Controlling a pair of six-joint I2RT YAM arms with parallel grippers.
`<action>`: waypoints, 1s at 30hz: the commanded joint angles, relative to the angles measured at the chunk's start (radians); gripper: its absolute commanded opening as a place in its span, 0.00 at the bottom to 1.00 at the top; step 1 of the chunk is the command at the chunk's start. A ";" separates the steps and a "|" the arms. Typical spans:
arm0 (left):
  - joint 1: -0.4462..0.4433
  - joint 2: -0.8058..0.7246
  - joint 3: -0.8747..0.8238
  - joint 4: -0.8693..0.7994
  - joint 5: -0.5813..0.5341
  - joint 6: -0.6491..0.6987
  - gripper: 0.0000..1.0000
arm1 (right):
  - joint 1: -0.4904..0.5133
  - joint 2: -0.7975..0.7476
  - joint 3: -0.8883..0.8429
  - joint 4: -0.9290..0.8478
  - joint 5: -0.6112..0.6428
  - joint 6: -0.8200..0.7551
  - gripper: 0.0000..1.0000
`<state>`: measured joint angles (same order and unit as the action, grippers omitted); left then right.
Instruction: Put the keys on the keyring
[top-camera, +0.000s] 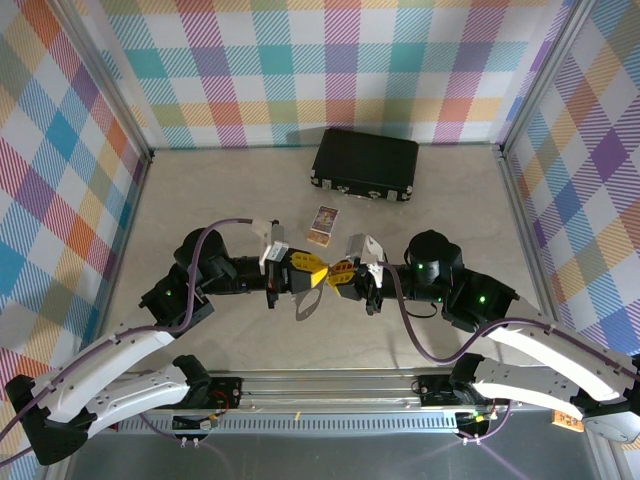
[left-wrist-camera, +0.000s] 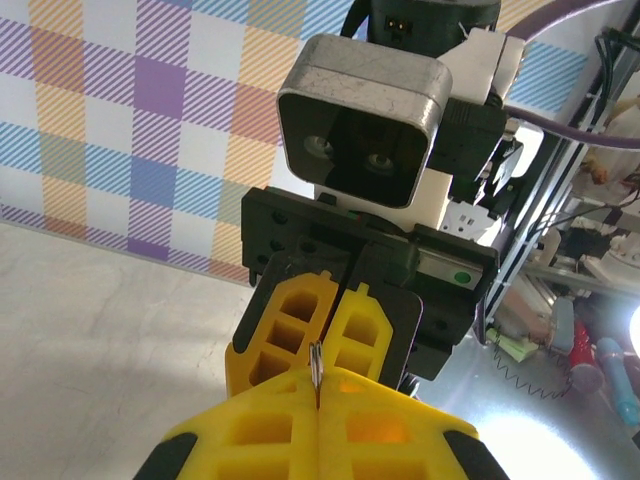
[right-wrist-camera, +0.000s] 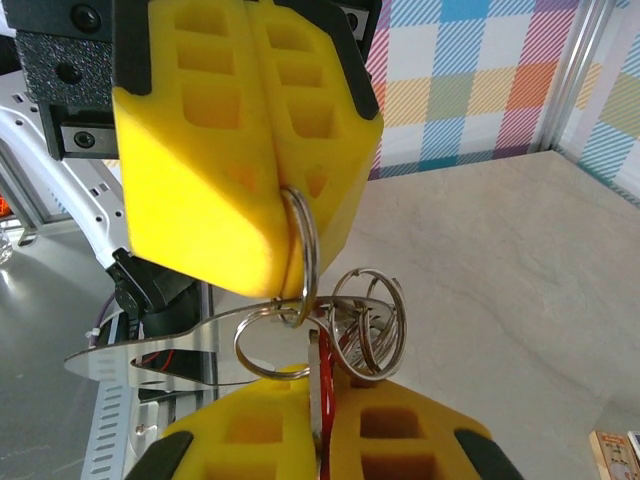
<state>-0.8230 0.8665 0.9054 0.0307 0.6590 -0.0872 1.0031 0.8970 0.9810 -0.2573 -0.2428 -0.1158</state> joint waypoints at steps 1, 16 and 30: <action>-0.002 0.002 0.047 -0.078 0.025 0.055 0.00 | 0.006 -0.005 0.041 0.009 0.014 -0.017 0.00; -0.002 -0.003 0.087 -0.225 -0.011 0.133 0.00 | 0.004 -0.001 0.052 0.011 0.016 -0.017 0.00; -0.002 0.002 0.110 -0.350 -0.075 0.184 0.00 | 0.005 -0.007 0.057 -0.010 0.097 -0.037 0.00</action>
<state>-0.8230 0.8707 0.9920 -0.2947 0.6014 0.0765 1.0031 0.8974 1.0008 -0.2794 -0.1898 -0.1284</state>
